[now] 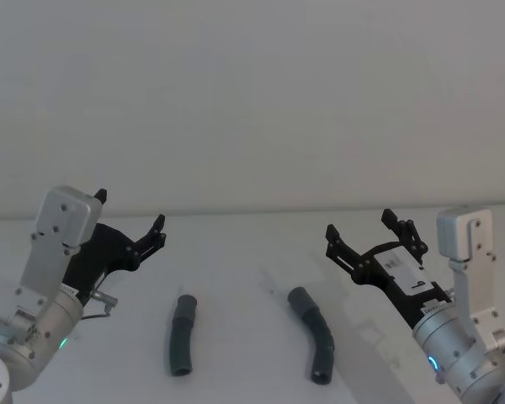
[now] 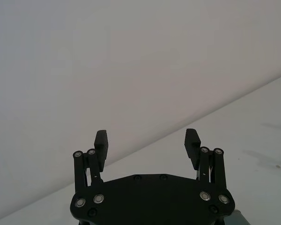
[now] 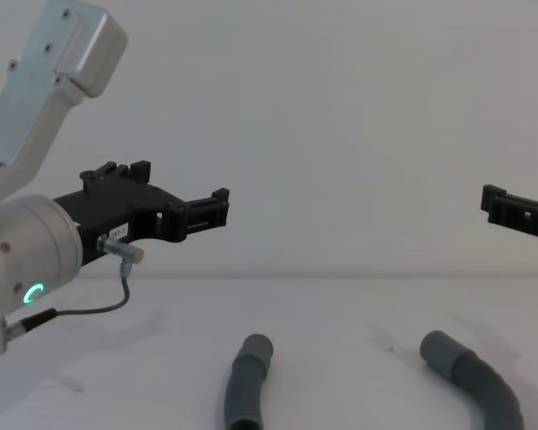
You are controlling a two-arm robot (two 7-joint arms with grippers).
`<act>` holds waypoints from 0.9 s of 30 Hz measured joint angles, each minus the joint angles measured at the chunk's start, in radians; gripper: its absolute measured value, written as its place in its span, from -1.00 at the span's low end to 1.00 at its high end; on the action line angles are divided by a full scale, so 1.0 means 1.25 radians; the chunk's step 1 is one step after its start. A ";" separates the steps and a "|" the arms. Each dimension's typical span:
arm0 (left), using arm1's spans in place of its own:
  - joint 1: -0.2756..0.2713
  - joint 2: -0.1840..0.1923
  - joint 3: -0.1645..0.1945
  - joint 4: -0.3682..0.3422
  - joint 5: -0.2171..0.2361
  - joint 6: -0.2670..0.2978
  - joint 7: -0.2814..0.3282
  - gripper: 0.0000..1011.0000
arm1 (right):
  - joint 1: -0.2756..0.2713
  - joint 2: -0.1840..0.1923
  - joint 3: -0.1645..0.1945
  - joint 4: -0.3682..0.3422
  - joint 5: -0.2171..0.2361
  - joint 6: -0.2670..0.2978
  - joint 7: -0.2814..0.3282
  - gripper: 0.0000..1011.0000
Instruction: Use both hands to pick up one end of the pipe from the table, align the ends, and insert them.
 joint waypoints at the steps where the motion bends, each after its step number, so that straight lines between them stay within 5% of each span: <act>1: 0.000 0.000 0.000 0.000 0.000 0.000 0.000 0.98 | 0.000 0.000 0.000 0.000 0.000 0.000 0.000 0.98; 18: 0.001 0.000 -0.001 -0.002 0.000 0.003 -0.001 0.98 | 0.000 0.000 0.000 0.000 0.000 0.000 0.000 0.98; 27: 0.008 0.013 -0.006 -0.027 -0.015 0.053 -0.023 0.98 | 0.000 0.000 0.000 0.000 0.000 0.000 0.000 0.98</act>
